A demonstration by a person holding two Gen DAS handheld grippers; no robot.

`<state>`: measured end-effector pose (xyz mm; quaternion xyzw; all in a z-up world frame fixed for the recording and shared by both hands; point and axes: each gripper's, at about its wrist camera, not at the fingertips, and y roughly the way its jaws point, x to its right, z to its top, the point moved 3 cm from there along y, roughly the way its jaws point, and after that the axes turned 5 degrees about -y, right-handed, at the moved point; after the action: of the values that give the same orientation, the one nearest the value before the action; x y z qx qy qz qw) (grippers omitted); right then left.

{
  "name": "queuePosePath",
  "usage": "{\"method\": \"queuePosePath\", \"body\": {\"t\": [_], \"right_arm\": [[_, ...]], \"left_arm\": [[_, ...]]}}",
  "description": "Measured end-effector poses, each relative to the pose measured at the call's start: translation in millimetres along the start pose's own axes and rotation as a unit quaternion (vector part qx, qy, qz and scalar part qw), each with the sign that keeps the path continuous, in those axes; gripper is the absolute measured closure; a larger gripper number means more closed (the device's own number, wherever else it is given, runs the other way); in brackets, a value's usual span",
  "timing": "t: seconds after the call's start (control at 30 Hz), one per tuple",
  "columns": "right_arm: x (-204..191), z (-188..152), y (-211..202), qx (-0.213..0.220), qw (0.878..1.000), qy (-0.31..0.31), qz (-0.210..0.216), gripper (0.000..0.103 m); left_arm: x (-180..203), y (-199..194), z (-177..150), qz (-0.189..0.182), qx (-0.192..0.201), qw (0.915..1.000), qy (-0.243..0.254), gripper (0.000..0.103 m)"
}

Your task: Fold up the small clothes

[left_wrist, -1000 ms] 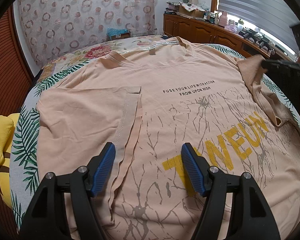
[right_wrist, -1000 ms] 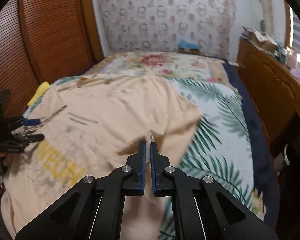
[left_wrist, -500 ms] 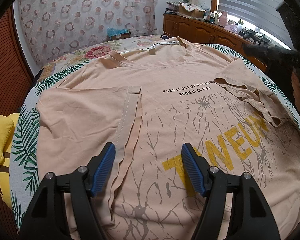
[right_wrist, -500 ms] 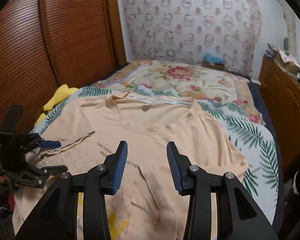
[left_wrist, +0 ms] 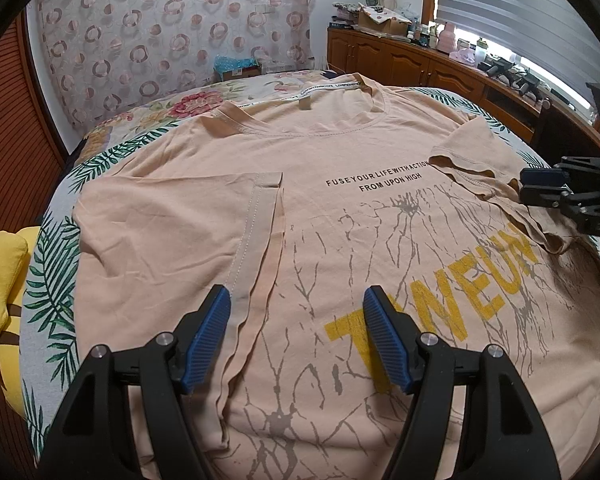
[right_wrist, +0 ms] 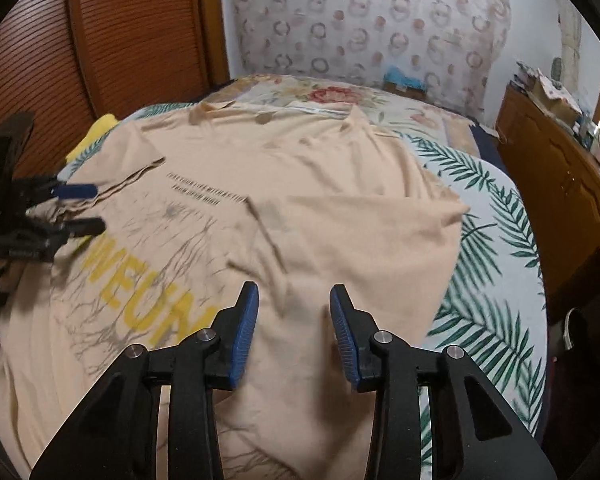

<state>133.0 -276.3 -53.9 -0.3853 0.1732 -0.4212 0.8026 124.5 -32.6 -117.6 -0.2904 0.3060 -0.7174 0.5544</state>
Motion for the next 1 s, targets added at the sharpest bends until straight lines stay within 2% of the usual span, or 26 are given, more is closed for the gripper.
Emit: {"method": "queuePosePath", "body": {"t": [0.1, 0.17, 0.23, 0.4, 0.53, 0.7, 0.8, 0.93, 1.0], "right_arm": [[-6, -2, 8, -0.008, 1.0, -0.012, -0.017, 0.074], [-4, -4, 17, -0.019, 0.999, -0.013, -0.026, 0.089], [-4, -5, 17, -0.014, 0.999, -0.018, -0.033, 0.098], [-8, -2, 1, 0.009, 1.0, -0.016, 0.002, 0.101], [-16, -3, -5, 0.012, 0.999, -0.02, 0.028, 0.101], [-16, -2, -8, 0.018, 0.999, -0.006, 0.046, 0.101], [-13, 0, -14, 0.027, 0.999, -0.001, 0.044, 0.1], [-7, 5, -21, 0.041, 0.999, 0.002, 0.026, 0.072], [1, 7, -21, 0.045, 0.999, 0.007, 0.02, 0.066]], "left_arm": [[0, 0, 0, 0.0, 0.0, 1.0, 0.0, 0.034], [0, -1, 0, 0.001, 0.001, 1.0, -0.001, 0.034], [-2, -2, 0, 0.007, 0.004, 1.0, -0.005, 0.034], [-16, -20, 3, 0.001, 0.026, 0.9993, -0.027, 0.034], [-26, -37, 11, 0.012, 0.051, 0.9979, -0.037, 0.034], [-51, -50, 22, 0.035, 0.081, 0.9946, -0.055, 0.034], [-66, -51, 27, 0.047, 0.086, 0.993, -0.066, 0.034], [-88, -45, 34, 0.055, 0.076, 0.9926, -0.077, 0.034], [-98, -41, 35, 0.059, 0.066, 0.9928, -0.081, 0.034]]}}
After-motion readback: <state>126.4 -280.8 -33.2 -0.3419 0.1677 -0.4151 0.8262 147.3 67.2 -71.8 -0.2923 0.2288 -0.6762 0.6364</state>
